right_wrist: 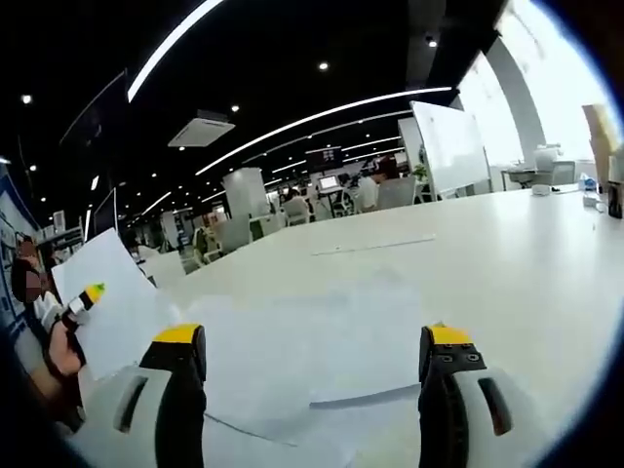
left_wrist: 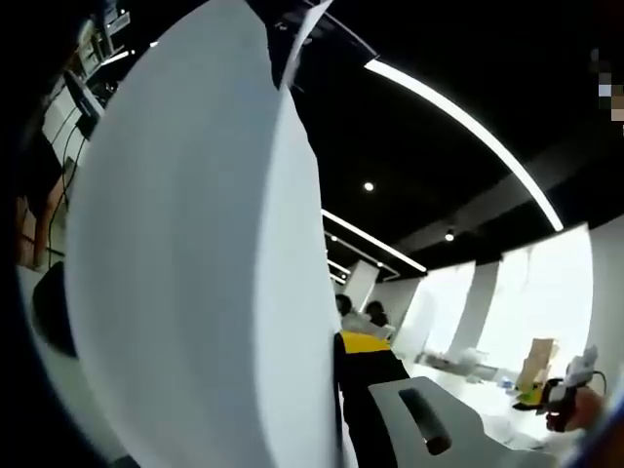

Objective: Organize the stack of printing papers by aligning and flattening the scattered papers on the table

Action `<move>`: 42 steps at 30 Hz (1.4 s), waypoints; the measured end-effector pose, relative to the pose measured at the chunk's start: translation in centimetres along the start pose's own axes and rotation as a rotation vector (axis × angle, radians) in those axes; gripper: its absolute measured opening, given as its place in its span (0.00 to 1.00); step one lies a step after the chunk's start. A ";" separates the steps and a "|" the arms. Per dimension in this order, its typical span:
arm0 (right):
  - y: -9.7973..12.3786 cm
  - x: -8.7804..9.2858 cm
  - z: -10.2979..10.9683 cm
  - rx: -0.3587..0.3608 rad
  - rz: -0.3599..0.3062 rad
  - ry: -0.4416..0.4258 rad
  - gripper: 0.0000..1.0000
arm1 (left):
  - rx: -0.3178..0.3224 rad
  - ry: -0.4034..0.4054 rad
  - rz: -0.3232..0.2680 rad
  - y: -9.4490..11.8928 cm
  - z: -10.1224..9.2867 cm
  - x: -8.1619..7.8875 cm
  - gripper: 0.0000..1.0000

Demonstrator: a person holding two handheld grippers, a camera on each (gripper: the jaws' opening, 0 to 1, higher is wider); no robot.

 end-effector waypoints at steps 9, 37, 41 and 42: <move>0.0 0.4 -0.2 0.009 0.010 -0.001 0.86 | 0.003 0.002 0.000 0.0 0.0 0.0 0.06; 0.0 1.4 0.8 0.002 0.040 0.011 0.85 | 0.012 0.008 -0.009 0.1 0.0 -0.2 0.06; -0.1 1.7 1.1 -0.005 0.049 0.021 0.85 | 0.013 0.009 -0.008 0.1 0.0 -0.2 0.06; -0.2 1.8 1.3 -0.008 0.053 0.024 0.85 | 0.013 0.009 -0.007 0.0 0.0 -0.2 0.06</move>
Point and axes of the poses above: the point that each gripper's makers call its tool centre point, and the gripper's own axes: y roughly backward along the fingers, z roughly to its left, x roughly out of its underside, the point moved 4 cm from there along y, roughly backward along the fingers, and after that the axes turned 5 degrees about -x, right-handed, at the moved point
